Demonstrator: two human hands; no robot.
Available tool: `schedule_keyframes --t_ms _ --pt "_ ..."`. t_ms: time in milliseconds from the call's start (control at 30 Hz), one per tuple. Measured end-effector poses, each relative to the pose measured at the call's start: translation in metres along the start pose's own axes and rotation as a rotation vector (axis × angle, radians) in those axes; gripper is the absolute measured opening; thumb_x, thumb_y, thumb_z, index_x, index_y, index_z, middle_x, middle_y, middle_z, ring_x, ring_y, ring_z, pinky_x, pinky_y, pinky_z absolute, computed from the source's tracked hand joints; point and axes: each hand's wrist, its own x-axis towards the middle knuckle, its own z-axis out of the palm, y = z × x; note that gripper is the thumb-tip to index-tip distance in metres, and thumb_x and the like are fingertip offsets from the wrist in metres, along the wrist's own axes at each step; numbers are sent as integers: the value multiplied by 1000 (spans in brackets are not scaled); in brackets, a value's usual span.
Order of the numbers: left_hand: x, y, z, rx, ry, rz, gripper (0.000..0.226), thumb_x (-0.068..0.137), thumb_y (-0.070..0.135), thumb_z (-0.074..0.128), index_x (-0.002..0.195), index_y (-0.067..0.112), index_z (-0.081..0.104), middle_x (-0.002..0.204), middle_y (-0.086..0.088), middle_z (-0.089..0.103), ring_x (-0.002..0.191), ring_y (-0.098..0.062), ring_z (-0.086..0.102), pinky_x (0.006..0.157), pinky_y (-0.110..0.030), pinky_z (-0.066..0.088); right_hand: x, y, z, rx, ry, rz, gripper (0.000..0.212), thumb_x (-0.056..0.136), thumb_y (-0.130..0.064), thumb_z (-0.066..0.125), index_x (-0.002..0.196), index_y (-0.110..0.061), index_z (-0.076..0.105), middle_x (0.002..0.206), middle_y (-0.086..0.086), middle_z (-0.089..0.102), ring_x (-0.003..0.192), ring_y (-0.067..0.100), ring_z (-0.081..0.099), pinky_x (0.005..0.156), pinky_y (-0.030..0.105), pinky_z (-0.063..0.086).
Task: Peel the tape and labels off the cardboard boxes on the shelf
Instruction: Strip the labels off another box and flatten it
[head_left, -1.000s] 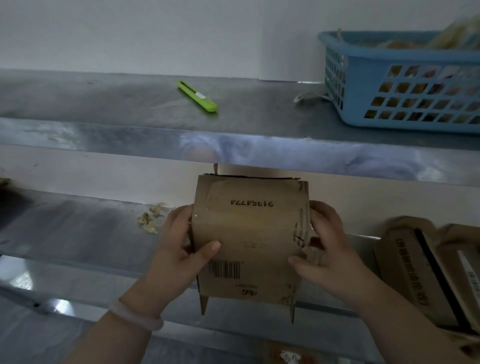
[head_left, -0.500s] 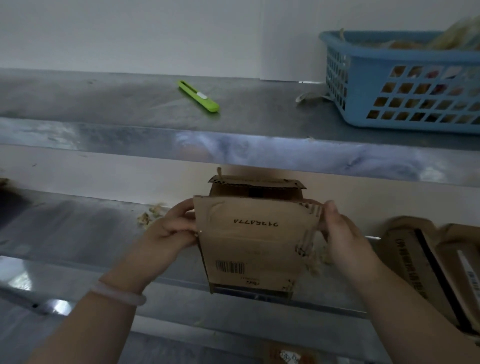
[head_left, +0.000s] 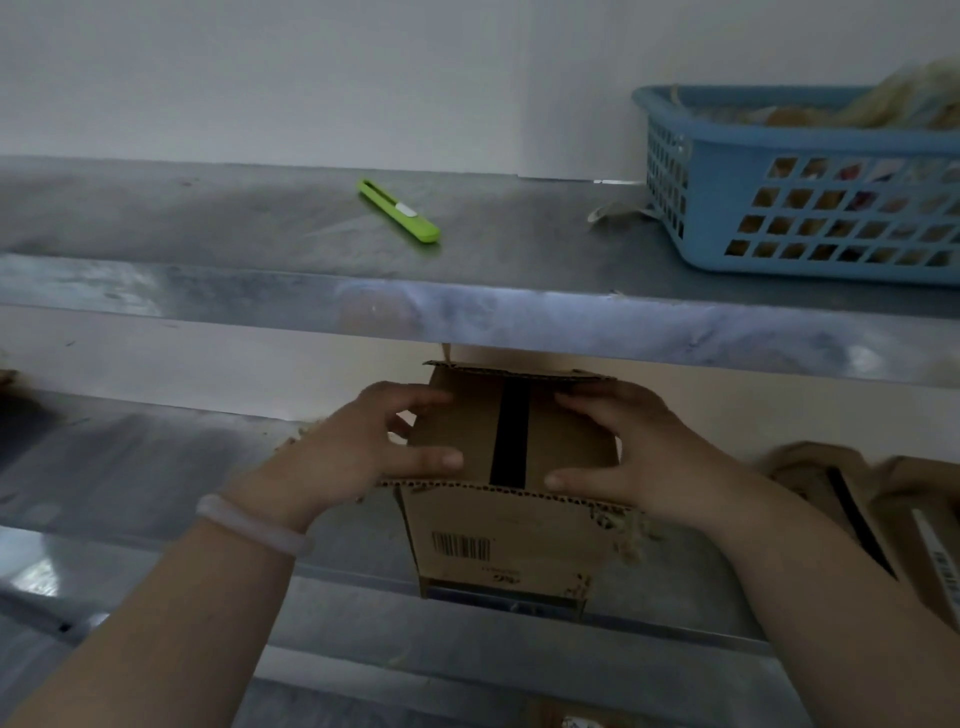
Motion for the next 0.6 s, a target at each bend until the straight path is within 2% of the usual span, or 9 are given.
schedule_keyframes --t_ms 67,100,167,233,333,467,533,600 --pt "4 5 -2 141 -58 -23 103 38 77 66 133 46 41 126 11 35 109 -4 49 84 -10 40 1 -11 -1 -51 -43 52 110 60 -84 57 152 -39 15 157 -14 14 143 12 11 117 32 17" --pt "6 9 -1 213 -76 -46 111 38 79 67 139 47 32 129 9 30 114 -7 46 91 -14 40 1 -16 0 -71 -49 65 110 63 -79 61 152 -39 10 157 -14 10 143 12 8 116 33 17" --pt "10 20 6 320 -116 -111 115 46 81 71 143 50 17 129 7 25 116 -15 41 98 -25 38 4 -26 4 -84 -28 83 110 64 -76 65 152 -41 7 157 -13 9 144 15 7 115 35 20" --pt "15 26 20 353 -72 -127 109 55 75 73 142 50 11 125 4 26 113 -19 42 94 -27 36 7 -31 9 -92 6 74 105 65 -74 66 149 -43 11 156 -11 14 143 17 10 113 35 23" --pt "15 31 32 331 -10 -101 103 60 64 76 139 50 13 118 6 25 108 -18 43 88 -27 38 8 -30 13 -89 51 77 98 66 -66 70 146 -45 17 151 -7 23 140 20 14 109 33 27" --pt "16 27 33 303 0 -82 91 66 57 70 138 52 14 120 7 31 99 -17 51 80 -25 43 8 -30 13 -28 48 73 94 68 -57 69 145 -46 17 150 -7 22 141 21 14 109 37 29" --pt "17 27 32 139 -11 -64 76 68 56 61 135 54 25 122 9 46 98 -13 57 80 -29 49 7 -32 11 -2 64 43 89 70 -52 68 145 -46 19 151 -10 21 142 19 13 111 37 29" --pt "11 32 27 -110 -14 -74 52 75 49 55 124 54 39 111 12 59 96 -8 59 80 -32 51 3 -31 8 31 81 6 81 74 -46 64 144 -47 23 150 -15 20 142 16 14 112 37 29"
